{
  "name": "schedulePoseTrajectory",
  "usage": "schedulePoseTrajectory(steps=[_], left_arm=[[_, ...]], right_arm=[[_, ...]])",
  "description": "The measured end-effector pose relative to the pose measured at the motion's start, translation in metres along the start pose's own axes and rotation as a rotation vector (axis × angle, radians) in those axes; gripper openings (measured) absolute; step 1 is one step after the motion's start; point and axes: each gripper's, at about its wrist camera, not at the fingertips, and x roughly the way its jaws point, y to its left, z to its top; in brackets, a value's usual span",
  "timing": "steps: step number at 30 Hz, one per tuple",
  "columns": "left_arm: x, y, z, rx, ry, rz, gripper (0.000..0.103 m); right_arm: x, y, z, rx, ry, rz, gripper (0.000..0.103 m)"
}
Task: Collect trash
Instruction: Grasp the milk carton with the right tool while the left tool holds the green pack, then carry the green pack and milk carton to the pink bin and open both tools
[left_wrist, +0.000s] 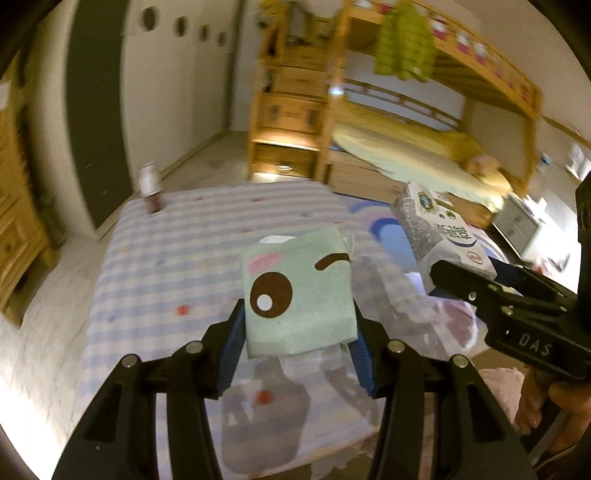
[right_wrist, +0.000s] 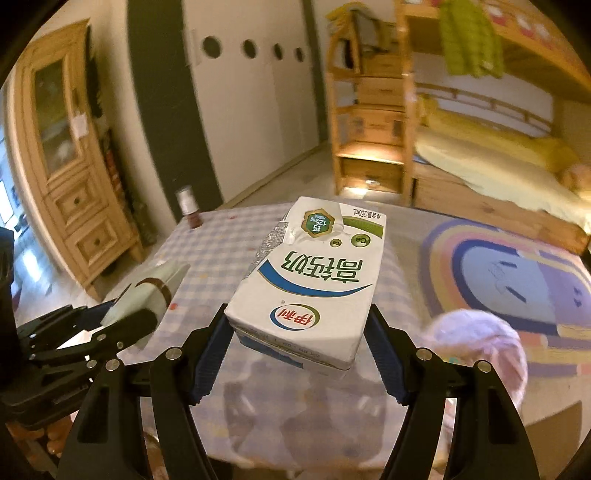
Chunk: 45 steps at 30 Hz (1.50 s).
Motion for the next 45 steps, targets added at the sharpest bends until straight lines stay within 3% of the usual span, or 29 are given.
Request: schedulePoseTrajectory(steps=[10, 16, 24, 27, 31, 32, 37, 45], left_arm=[[0.041, -0.122, 0.016, 0.199, 0.016, -0.161, 0.05], [0.082, -0.178, 0.023, 0.277, 0.047, -0.235, 0.05], [0.136, -0.225, 0.033, 0.336, 0.089, -0.269, 0.05], [0.152, -0.234, 0.04, 0.335, 0.098, -0.275, 0.052], [0.175, -0.239, 0.049, 0.319, 0.114, -0.284, 0.085], [0.178, -0.238, 0.049, 0.314, 0.117, -0.269, 0.087], [0.175, -0.216, 0.048, 0.28, 0.118, -0.218, 0.089], [0.12, -0.17, 0.044, 0.207, 0.085, -0.124, 0.089]], right_arm=[[-0.047, -0.09, -0.026, 0.1, -0.044, -0.145, 0.071], [-0.054, -0.146, -0.044, 0.153, -0.039, -0.245, 0.071], [-0.041, -0.204, -0.055, 0.175, -0.022, -0.249, 0.072], [-0.03, -0.217, -0.053, 0.185, -0.016, -0.253, 0.072], [-0.011, -0.237, -0.054, 0.213, -0.02, -0.236, 0.076], [-0.008, -0.24, -0.054, 0.226, -0.015, -0.235, 0.081], [-0.021, -0.245, -0.063, 0.309, -0.032, -0.26, 0.086], [-0.066, -0.219, -0.058, 0.318, -0.074, -0.233, 0.087]])
